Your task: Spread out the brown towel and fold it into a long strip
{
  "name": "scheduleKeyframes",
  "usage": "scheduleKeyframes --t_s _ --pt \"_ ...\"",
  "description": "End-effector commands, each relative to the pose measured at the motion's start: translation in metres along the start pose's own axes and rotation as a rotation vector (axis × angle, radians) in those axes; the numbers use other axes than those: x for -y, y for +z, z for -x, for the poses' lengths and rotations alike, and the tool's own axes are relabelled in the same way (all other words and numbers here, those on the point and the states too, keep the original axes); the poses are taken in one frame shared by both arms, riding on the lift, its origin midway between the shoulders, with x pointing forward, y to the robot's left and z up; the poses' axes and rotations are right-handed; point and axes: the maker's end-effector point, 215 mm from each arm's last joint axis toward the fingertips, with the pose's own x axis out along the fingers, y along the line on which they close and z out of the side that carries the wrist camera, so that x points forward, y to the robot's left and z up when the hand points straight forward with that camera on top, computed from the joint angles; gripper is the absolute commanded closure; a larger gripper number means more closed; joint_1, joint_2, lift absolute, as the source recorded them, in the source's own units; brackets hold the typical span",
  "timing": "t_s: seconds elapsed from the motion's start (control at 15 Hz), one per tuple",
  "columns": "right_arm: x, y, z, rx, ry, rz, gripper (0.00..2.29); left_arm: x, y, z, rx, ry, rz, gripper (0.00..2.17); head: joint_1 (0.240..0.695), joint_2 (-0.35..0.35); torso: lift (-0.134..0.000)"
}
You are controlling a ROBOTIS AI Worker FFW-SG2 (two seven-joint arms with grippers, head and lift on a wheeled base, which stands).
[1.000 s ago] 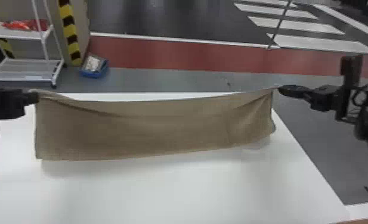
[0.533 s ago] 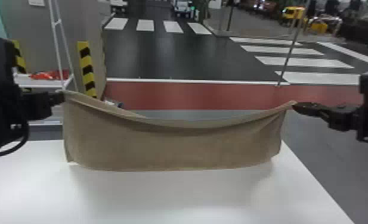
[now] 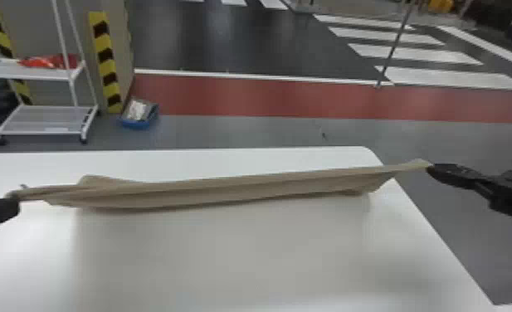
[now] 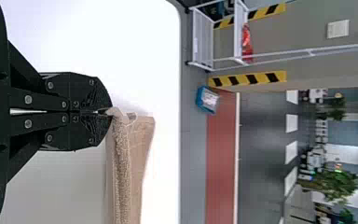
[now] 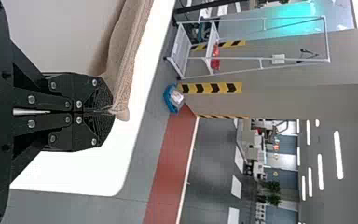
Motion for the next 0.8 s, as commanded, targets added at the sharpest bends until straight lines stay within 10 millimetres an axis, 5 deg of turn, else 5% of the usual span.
scheduleKeyframes --t_s 0.0,0.2,0.4,0.73 --pt "-0.024 -0.037 0.026 -0.066 0.023 -0.017 1.24 0.001 -0.051 0.019 -0.089 0.011 -0.030 1.83 0.691 -0.197 -0.125" --pt "-0.052 -0.068 0.037 -0.141 0.060 -0.013 1.24 0.004 -0.101 0.034 -0.231 0.014 -0.055 1.83 0.695 -0.216 -0.125" --pt "-0.059 -0.077 0.034 -0.159 0.079 -0.027 1.24 0.016 -0.095 0.036 -0.214 0.004 -0.071 1.83 0.695 -0.224 -0.125" --pt "-0.034 -0.052 0.003 -0.149 0.047 -0.083 1.24 0.021 -0.054 0.006 -0.162 0.031 -0.082 1.83 0.695 -0.227 -0.125"
